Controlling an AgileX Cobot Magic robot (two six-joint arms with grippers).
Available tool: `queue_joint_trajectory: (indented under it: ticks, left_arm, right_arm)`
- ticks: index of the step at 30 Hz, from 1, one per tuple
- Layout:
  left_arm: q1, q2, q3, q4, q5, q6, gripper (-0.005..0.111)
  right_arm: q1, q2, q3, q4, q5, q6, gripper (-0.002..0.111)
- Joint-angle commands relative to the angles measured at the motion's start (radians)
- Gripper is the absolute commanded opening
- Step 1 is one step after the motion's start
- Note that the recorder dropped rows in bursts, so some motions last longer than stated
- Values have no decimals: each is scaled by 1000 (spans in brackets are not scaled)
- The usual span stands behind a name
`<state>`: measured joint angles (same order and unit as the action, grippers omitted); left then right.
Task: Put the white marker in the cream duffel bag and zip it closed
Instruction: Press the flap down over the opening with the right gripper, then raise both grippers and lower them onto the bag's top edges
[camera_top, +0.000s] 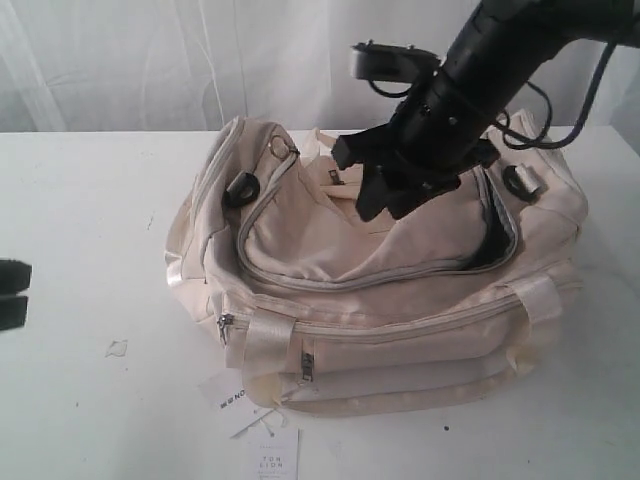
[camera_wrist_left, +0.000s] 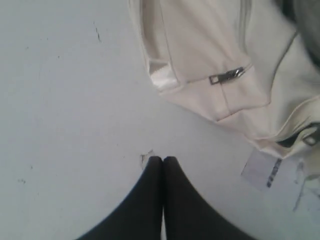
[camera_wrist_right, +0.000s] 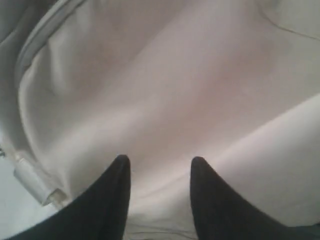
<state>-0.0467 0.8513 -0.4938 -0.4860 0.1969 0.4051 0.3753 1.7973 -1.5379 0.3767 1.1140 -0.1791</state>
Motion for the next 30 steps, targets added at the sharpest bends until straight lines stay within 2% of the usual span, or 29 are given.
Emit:
queue_joint_trajectory:
  ticks: [1,2,3,4,7,9,12,14,15,16,21,23,24,25,27,30]
  left_arm:
    - [-5,50,-155,-21,50,-18,0]
    - [-5,81,-184,-21,66,-10,0]
    - [-5,150,-237,-21,101,2,0]
    - [-5,195,-270,-21,139,29,0]
    - [-5,414,-471,-38,410,129,0]
    - [-5,483,-550,-77,482,188,0]
    - [-5,555,-645,-186,508,272,0]
    - [-5,600,-696,-306,514,345,0]
    - [-5,624,-721,-369,514,385,0]
    - [-5,666,-771,-434,514,435,0]
    - [-5,796,-881,-488,514,431,1]
    - [-7,866,-914,-561,536,484,13]
    - [-7,919,-944,-607,537,513,25]
    - [-7,964,-975,-642,537,507,38]
    - [-7,1013,-1022,-681,537,511,49]
    - [-7,1068,-1102,-684,535,535,50]
  right_arm:
    - [-95,-13,0,-3,-59,26,20]
    - [-108,-13,0,9,-69,18,14]
    - [-130,-13,0,57,-85,-27,0]
    - [-144,-11,0,93,-92,-43,0]
    - [-250,21,-2,301,-133,-123,0]
    - [-324,54,-2,413,-114,-170,0]
    - [-430,111,-2,644,-3,-329,0]
    - [-484,153,-14,772,107,-412,0]
    - [-504,174,-20,822,107,-435,0]
    - [-519,189,-21,838,107,-437,0]
    - [-515,189,-25,819,107,-544,0]
    - [-515,203,-25,778,47,-528,0]
    - [-515,233,-27,791,-52,-488,0]
    - [-513,275,-50,826,-26,-505,0]
    - [-490,315,-82,830,107,-652,0]
    - [-464,326,-82,806,107,-783,0]
